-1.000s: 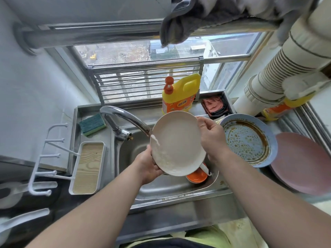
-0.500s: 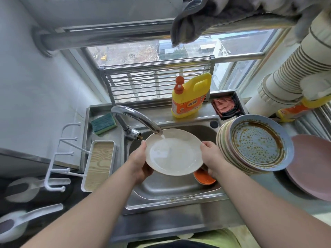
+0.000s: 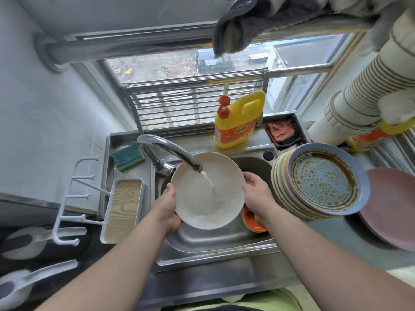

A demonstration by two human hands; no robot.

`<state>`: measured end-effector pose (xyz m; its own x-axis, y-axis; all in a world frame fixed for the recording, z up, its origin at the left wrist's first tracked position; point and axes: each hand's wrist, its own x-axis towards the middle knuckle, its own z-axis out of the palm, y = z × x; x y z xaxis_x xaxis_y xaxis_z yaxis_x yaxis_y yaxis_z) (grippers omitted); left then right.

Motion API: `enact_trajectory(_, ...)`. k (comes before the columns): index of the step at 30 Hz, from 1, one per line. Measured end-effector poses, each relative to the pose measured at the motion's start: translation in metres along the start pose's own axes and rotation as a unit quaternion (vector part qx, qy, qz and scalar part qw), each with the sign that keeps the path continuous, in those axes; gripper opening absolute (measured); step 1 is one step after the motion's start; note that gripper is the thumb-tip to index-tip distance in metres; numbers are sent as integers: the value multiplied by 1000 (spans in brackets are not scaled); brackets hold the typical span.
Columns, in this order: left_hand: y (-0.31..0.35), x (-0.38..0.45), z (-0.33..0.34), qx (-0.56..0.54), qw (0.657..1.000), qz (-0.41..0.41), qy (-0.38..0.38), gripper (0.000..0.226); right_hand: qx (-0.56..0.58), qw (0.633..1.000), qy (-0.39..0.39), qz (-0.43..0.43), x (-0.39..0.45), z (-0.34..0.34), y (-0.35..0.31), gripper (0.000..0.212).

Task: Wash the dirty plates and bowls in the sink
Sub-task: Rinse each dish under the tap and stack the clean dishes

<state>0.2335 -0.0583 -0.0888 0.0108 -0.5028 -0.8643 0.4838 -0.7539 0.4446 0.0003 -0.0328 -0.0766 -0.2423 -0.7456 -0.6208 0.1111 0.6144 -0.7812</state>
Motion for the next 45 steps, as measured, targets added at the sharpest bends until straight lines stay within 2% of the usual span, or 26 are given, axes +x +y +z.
enact_trajectory(5,-22,9,4,1,994,-108,7,60,-53,993,-39,-95,-8,-25,-20,26)
enact_trajectory(8,-32,4,12,-20,989,-147,-14,51,-89,985,-62,-133,-14,-34,-29,18)
enact_trajectory(10,-34,3,14,-34,981,-187,-31,40,-135,974,-64,-172,-16,-40,-35,21)
enact_trajectory(13,-33,2,10,-52,959,-261,-96,43,-232,944,-11,-236,-13,-43,-43,28)
enact_trajectory(15,-33,-2,10,-88,950,-262,-143,42,-244,936,1,-252,-8,-42,-45,31)
enact_trajectory(17,-40,0,13,-120,956,-226,-143,42,-201,953,-8,-225,-3,-38,-45,40)
enact_trajectory(20,-51,6,17,-123,963,-208,-118,72,-114,981,-11,-159,2,-28,-38,52)
enact_trajectory(27,-53,8,5,-75,972,-218,-44,81,-98,992,20,-80,4,-5,-17,45)
enact_trajectory(32,-53,16,-12,-64,977,-201,6,84,-138,986,-16,-92,0,19,-18,45)
enact_trajectory(37,-48,18,-25,-87,976,-192,46,95,-122,988,-51,-79,6,41,-21,29)
enact_trajectory(40,-41,14,-23,-89,980,-173,51,93,-112,991,-31,-60,16,41,-19,24)
enact_trajectory(45,-31,15,-20,-95,988,-119,23,66,-16,998,46,44,35,20,2,28)
